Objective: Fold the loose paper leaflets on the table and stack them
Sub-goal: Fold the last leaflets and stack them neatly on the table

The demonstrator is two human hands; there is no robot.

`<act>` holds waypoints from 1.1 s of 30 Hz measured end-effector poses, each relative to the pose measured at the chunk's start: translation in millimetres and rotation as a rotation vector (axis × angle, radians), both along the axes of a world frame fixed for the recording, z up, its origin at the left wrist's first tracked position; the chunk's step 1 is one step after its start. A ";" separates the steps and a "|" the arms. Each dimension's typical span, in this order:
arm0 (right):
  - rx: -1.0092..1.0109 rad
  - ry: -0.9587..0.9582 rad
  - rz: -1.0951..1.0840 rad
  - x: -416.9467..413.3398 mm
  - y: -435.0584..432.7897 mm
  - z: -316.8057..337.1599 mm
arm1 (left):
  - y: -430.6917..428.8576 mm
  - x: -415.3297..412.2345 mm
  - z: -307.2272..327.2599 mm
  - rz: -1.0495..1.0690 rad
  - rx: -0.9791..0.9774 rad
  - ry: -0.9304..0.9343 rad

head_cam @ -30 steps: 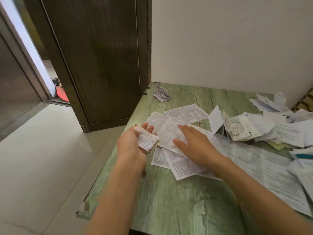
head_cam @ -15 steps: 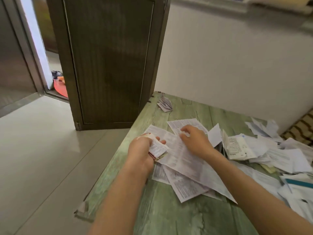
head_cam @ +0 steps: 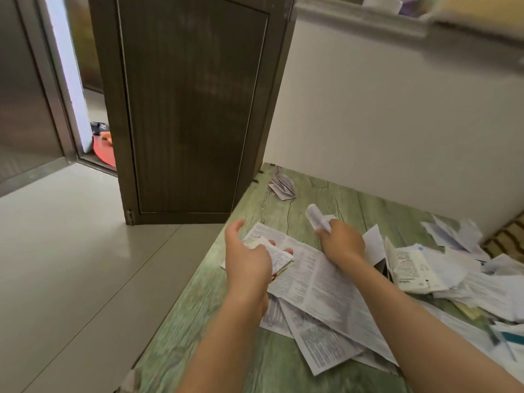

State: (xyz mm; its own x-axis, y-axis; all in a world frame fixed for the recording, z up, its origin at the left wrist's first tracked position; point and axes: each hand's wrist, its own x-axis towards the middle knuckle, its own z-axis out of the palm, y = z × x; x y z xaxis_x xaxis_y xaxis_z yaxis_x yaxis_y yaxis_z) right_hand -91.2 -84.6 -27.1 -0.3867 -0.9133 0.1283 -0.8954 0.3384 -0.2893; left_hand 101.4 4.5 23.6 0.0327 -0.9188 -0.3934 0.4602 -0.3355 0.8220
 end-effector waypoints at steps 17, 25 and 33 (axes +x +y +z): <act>-0.067 -1.561 0.393 45.2 106.0 41.0 | 4.4 2.0 1.9 -0.167 -0.301 -0.322; -0.190 -1.325 0.286 55.8 115.8 19.1 | 5.7 -13.2 -10.2 -0.233 -0.339 -0.569; -0.244 -1.362 0.152 48.8 115.5 20.5 | 13.0 -19.2 -6.3 -0.336 -0.307 -0.503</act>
State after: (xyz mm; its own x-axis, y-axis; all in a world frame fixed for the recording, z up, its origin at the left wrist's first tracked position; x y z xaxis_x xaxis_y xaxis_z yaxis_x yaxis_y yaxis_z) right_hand -42.4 30.9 -6.6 -0.2351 -0.9664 -0.1043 0.1125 0.0795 -0.9905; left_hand 82.2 17.5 17.3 -0.1632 -0.9787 -0.1248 -0.0921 -0.1108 0.9896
